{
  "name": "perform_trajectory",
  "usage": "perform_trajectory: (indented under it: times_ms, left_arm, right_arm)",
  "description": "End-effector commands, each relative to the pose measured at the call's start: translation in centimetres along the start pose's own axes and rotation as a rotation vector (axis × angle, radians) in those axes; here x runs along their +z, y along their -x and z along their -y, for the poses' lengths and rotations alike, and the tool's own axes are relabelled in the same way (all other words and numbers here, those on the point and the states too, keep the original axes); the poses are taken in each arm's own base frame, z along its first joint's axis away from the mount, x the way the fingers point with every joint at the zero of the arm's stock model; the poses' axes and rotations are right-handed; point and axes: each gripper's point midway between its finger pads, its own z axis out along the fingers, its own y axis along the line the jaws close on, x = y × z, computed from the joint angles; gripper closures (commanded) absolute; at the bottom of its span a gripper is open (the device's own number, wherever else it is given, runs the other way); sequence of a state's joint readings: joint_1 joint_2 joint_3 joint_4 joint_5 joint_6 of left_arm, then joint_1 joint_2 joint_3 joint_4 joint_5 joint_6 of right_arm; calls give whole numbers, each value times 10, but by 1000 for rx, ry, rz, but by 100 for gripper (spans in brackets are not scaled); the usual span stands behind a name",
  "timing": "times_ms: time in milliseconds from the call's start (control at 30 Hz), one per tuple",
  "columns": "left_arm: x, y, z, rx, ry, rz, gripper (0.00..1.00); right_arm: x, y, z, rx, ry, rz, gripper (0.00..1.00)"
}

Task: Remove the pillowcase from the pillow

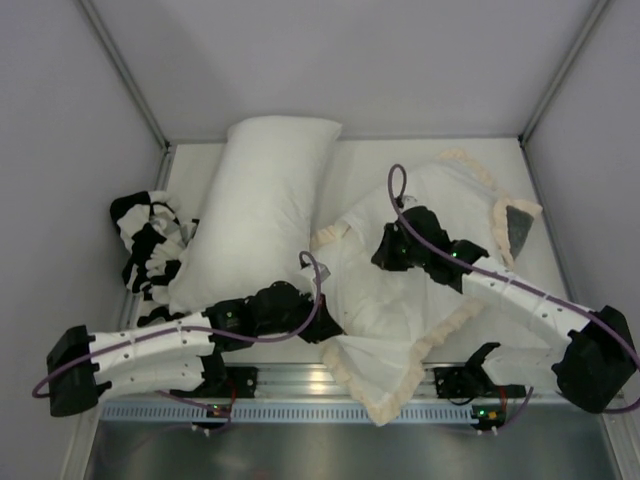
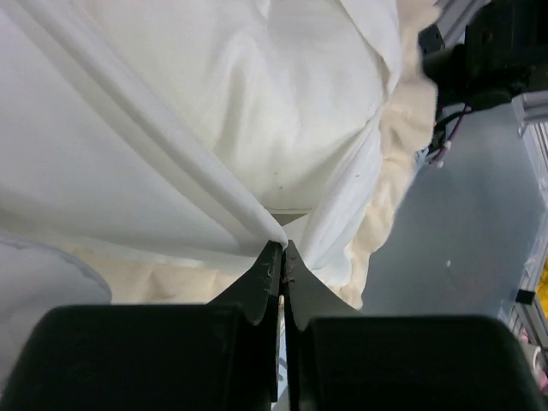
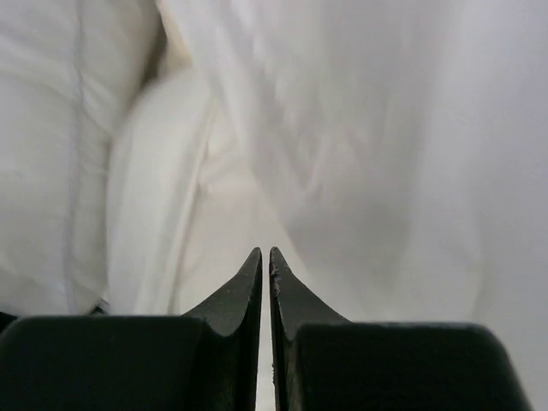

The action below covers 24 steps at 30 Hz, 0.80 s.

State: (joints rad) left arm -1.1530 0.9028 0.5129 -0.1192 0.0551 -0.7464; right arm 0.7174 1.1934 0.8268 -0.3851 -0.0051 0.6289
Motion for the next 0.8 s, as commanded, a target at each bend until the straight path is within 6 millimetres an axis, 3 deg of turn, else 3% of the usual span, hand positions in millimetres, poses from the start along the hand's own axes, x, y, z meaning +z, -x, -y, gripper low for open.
perform_trajectory:
  times_ms: [0,133,233,300,333,367,400,500,633,767]
  left_arm:
    - [2,-24,18,38,-114,-116,100]
    - [11,-30,21,44,-133,-157,100]
    - [14,-28,19,43,-123,-148,100]
    - [13,-26,19,48,-121,-137,100]
    - [13,-26,18,49,-118,-135,100]
    - [13,-27,17,51,-115,-134,100]
    - [14,-28,14,51,-109,-136,100]
    - [17,-33,12,51,-111,-150,100]
    - [21,-36,14,46,-134,-155,100]
    - [20,-32,21,51,-164,-149,100]
  right_arm:
    - [-31,92,-33,12,133,260,100]
    - [-27,93,-30,20,145,240,100]
    - [-24,69,-38,-45,216,143,100]
    - [-35,53,-46,-95,282,120,98]
    - [-35,33,-47,-124,296,84,91]
    - [-47,29,-51,-155,311,106,72]
    - [-50,10,-55,-187,318,65,64]
    - [-60,-27,-55,-217,316,-9,48]
    - [-62,-80,-37,-230,266,-145,28]
    - [-53,-107,-18,-280,143,-225,1]
